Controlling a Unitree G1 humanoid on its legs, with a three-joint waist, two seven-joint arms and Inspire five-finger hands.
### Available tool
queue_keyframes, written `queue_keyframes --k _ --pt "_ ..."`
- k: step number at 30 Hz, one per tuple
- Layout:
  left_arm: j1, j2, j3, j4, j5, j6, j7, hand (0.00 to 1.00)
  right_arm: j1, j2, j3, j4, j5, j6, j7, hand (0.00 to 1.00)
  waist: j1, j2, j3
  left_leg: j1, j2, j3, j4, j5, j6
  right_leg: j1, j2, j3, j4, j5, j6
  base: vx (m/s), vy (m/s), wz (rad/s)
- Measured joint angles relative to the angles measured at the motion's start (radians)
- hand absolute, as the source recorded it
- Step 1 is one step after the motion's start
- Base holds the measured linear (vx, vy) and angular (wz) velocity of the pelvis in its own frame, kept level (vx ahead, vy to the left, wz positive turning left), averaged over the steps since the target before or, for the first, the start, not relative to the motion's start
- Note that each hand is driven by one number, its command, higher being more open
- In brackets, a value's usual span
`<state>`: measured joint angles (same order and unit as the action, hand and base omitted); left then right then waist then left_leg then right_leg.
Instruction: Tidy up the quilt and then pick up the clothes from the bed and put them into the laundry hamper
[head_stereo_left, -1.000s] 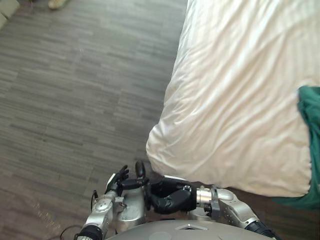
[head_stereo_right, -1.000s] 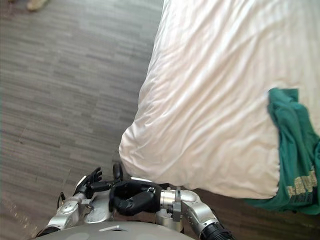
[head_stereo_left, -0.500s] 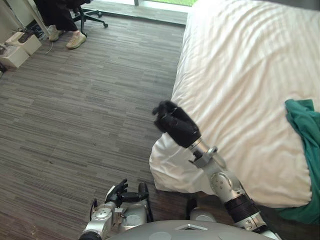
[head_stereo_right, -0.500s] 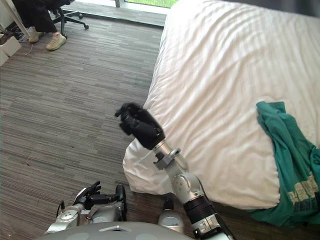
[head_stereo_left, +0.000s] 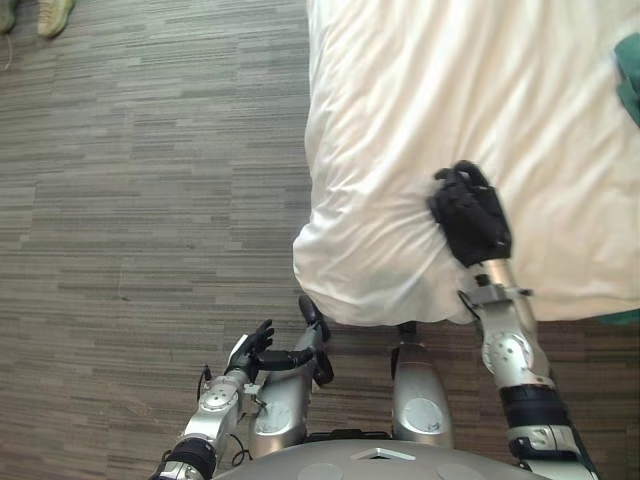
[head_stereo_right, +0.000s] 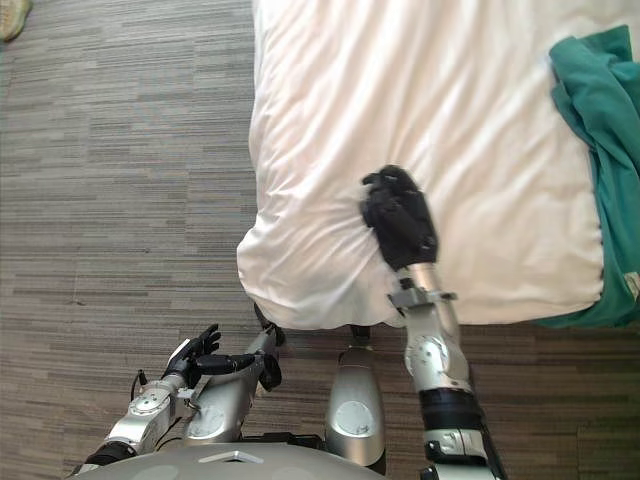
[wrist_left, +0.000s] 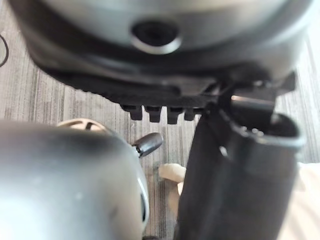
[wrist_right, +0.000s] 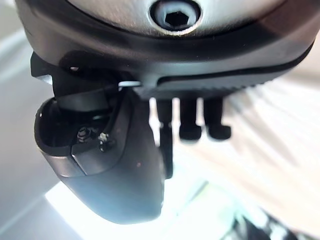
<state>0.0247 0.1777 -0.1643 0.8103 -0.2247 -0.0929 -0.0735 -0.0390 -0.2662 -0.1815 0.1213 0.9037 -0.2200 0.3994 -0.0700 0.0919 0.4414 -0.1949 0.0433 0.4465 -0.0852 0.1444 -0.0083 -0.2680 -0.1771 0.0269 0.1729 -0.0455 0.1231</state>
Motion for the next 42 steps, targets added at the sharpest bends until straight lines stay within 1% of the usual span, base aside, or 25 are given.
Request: queue_keyframes --k 2,4,6,9,10,13,16,18,22,24,25,26,27,28,29,30,31,32,33,35,36,37,38,39,42 --pt "0.015 -0.018 0.043 0.002 -0.001 -0.012 -0.002 1.0 0.07 0.005 -0.093 0.008 0.028 -0.018 0.006 0.0 -0.024 -0.018 0.008 0.017 0.004 0.034 0.0 -0.012 -0.003 -0.002 0.005 0.026 0.0 0.0 0.001 0.12 -0.03 -0.38" --pt "0.018 -0.032 0.067 0.003 -0.007 -0.021 -0.005 1.0 0.136 0.005 -0.167 0.047 0.034 -0.036 0.025 0.0 -0.033 -0.029 0.01 0.036 0.009 0.057 0.0 -0.023 -0.012 0.004 0.009 0.039 -0.001 0.002 0.005 0.11 -0.035 -0.38" --pt "0.018 -0.045 0.091 0.004 -0.013 -0.036 -0.01 1.0 0.196 0.008 -0.237 0.115 0.054 -0.051 0.041 0.0 -0.048 -0.034 0.007 0.05 0.014 0.071 0.0 -0.025 -0.013 0.011 0.013 0.038 -0.001 -0.003 0.004 0.13 -0.042 -0.26" --pt "0.018 -0.062 0.134 0.005 -0.013 -0.046 -0.026 1.0 0.278 0.011 -0.331 0.258 0.055 -0.049 0.042 0.0 -0.062 -0.036 0.006 0.082 0.029 0.089 0.0 -0.034 -0.026 0.032 0.021 0.029 -0.001 -0.004 0.004 0.13 -0.049 -0.23" --pt "0.022 -0.067 0.151 0.006 -0.013 -0.046 -0.026 1.0 0.315 0.025 -0.353 0.284 0.054 -0.047 0.043 1.0 -0.067 -0.038 0.0 0.1 0.037 0.099 0.0 -0.038 -0.032 0.044 0.025 0.021 -0.001 -0.006 0.001 0.11 -0.056 -0.2" --pt "0.04 -0.084 0.183 0.007 -0.013 -0.041 -0.027 1.0 0.42 0.072 -0.385 0.311 0.047 -0.047 0.088 1.0 -0.086 -0.044 -0.055 0.131 0.046 0.102 0.0 -0.044 -0.041 0.081 0.029 -0.005 0.002 -0.03 -0.006 0.09 -0.059 0.01" --pt "0.086 -0.086 0.206 0.016 -0.01 -0.035 -0.029 1.0 0.467 0.132 -0.383 0.343 0.028 -0.043 0.156 1.0 -0.087 -0.068 -0.138 0.158 0.056 0.094 -0.001 -0.053 -0.053 0.114 0.037 -0.022 -0.001 -0.048 -0.017 0.1 -0.052 0.1" --pt "0.125 -0.089 0.242 0.046 -0.008 -0.031 -0.029 1.0 0.472 0.186 -0.354 0.377 -0.014 -0.042 0.194 1.0 -0.083 -0.091 -0.204 0.177 0.065 0.089 -0.002 -0.058 -0.059 0.145 0.044 -0.034 -0.016 -0.053 -0.023 0.07 -0.047 0.1" --pt "0.178 -0.105 0.306 0.083 0.005 -0.01 -0.028 1.0 0.471 0.229 -0.295 0.435 -0.154 -0.018 0.202 1.0 -0.064 -0.098 -0.263 0.231 0.074 0.091 0.002 -0.074 -0.076 0.202 0.059 -0.032 -0.05 -0.053 -0.025 0.06 -0.022 -0.06" --pt "0.184 -0.111 0.365 0.085 0.008 0.001 -0.024 1.0 0.459 0.242 -0.251 0.466 -0.212 -0.001 0.201 1.0 -0.039 -0.105 -0.27 0.23 0.109 0.1 0.119 -0.138 -0.091 0.229 0.069 -0.003 -0.052 -0.057 -0.032 0.05 -0.046 -0.45" --pt "0.184 -0.116 0.396 0.085 0.009 0.006 -0.021 1.0 0.453 0.242 -0.219 0.479 -0.24 0.003 0.2 1.0 -0.018 -0.1 -0.273 0.196 0.158 0.081 0.289 -0.207 -0.096 0.244 0.083 0.027 -0.049 -0.065 -0.046 0.04 -0.092 -0.75" --pt "0.193 -0.122 0.416 0.084 0.012 0.008 -0.021 1.0 0.45 0.236 -0.201 0.489 -0.257 0.005 0.201 1.0 -0.011 -0.098 -0.277 0.135 0.209 -0.005 0.475 -0.255 -0.079 0.256 0.102 0.047 -0.044 -0.068 -0.052 0.03 -0.095 -0.75" --pt "0.201 -0.123 0.42 0.082 0.012 0.008 -0.021 1.0 0.449 0.225 -0.192 0.493 -0.262 0.006 0.201 1.0 -0.009 -0.081 -0.284 0.106 0.229 -0.058 0.552 -0.269 -0.073 0.257 0.113 0.061 -0.038 -0.071 -0.056 0.04 -0.025 -0.78" --pt "0.206 -0.132 0.424 0.086 0.036 0.013 -0.024 1.0 0.447 0.207 -0.187 0.498 -0.266 0.009 0.2 1.0 -0.005 -0.054 -0.292 0.063 0.251 -0.146 0.665 -0.281 -0.063 0.257 0.132 0.091 -0.026 -0.074 -0.061 0.04 0.049 -0.82" --pt "0.208 -0.143 0.424 0.092 0.065 0.013 -0.025 1.0 0.447 0.192 -0.182 0.502 -0.266 0.009 0.198 1.0 -0.005 -0.041 -0.292 0.06 0.251 -0.195 0.708 -0.287 -0.058 0.258 0.141 0.113 -0.017 -0.073 -0.061 0.03 0.07 -0.78" --pt "0.209 -0.143 0.424 0.096 0.08 0.013 -0.026 1.0 0.447 0.187 -0.181 0.504 -0.267 0.009 0.198 1.0 -0.009 -0.035 -0.293 0.064 0.249 -0.212 0.711 -0.298 -0.058 0.257 0.144 0.121 -0.016 -0.068 -0.056 0.0 0.066 -0.61" --pt "0.205 -0.143 0.423 0.108 0.093 0.012 -0.031 1.0 0.447 0.181 -0.181 0.505 -0.265 0.008 0.195 1.0 -0.021 -0.023 -0.294 0.072 0.247 -0.248 0.704 -0.337 -0.068 0.244 0.154 0.133 -0.015 -0.052 -0.048 0.0 0.097 -0.67" --pt "0.192 -0.144 0.425 0.127 0.098 0.012 -0.039 1.0 0.438 0.182 -0.182 0.517 -0.262 0.001 0.186 1.0 -0.016 -0.016 -0.293 0.092 0.245 -0.266 0.686 -0.378 -0.082 0.213 0.165 0.142 0.013 -0.038 -0.032 -0.02 0.108 -0.78" --pt "0.185 -0.148 0.427 0.136 0.098 0.014 -0.044 1.0 0.428 0.182 -0.181 0.528 -0.262 -0.003 0.182 1.0 -0.012 -0.018 -0.292 0.111 0.242 -0.262 0.655 -0.391 -0.09 0.188 0.167 0.131 0.04 -0.035 -0.026 -0.07 0.084 -0.93" --pt "0.156 -0.136 0.438 0.152 0.116 0.027 -0.07 1.0 0.412 0.204 -0.184 0.542 -0.267 -0.021 0.179 1.0 -0.022 -0.035 -0.26 0.2 0.216 -0.227 0.531 -0.43 -0.124 0.146 0.143 0.058 0.121 -0.023 -0.005 -0.19 0.075 -0.58" --pt "0.149 -0.136 0.438 0.152 0.117 0.027 -0.072 1.0 0.417 0.214 -0.183 0.543 -0.269 -0.029 0.179 1.0 -0.028 -0.043 -0.25 0.218 0.21 -0.214 0.507 -0.444 -0.129 0.145 0.133 0.04 0.128 -0.022 -0.004 -0.2 0.099 -0.21" --pt "0.134 -0.131 0.449 0.149 0.109 0.03 -0.073 1.0 0.421 0.241 -0.177 0.557 -0.27 -0.035 0.179 1.0 -0.03 -0.066 -0.232 0.231 0.191 -0.191 0.495 -0.455 -0.127 0.147 0.101 -0.002 0.128 -0.019 -0.001 -0.28 0.112 -0.25" --pt "0.13 -0.128 0.45 0.139 0.11 0.034 -0.068 1.0 0.43 0.252 -0.154 0.565 -0.274 -0.039 0.183 1.0 -0.023 -0.074 -0.23 0.235 0.186 -0.173 0.497 -0.466 -0.104 0.146 0.076 -0.042 0.122 -0.009 -0.008 -0.27 0.103 -0.33" --pt "0.13 -0.128 0.449 0.138 0.113 0.039 -0.067 1.0 0.445 0.255 -0.131 0.565 -0.284 -0.043 0.184 1.0 -0.021 -0.075 -0.234 0.236 0.187 -0.165 0.498 -0.466 -0.097 0.145 0.064 -0.074 0.143 -0.015 -0.017 -0.24 0.087 -0.29" --pt "0.129 -0.125 0.425 0.128 0.117 0.057 -0.077 1.0 0.449 0.254 -0.063 0.564 -0.308 -0.057 0.176 1.0 -0.022 -0.071 -0.24 0.237 0.192 -0.136 0.469 -0.441 -0.09 0.141 0.054 -0.118 0.263 -0.074 -0.079 -0.08 -0.001 -0.24"
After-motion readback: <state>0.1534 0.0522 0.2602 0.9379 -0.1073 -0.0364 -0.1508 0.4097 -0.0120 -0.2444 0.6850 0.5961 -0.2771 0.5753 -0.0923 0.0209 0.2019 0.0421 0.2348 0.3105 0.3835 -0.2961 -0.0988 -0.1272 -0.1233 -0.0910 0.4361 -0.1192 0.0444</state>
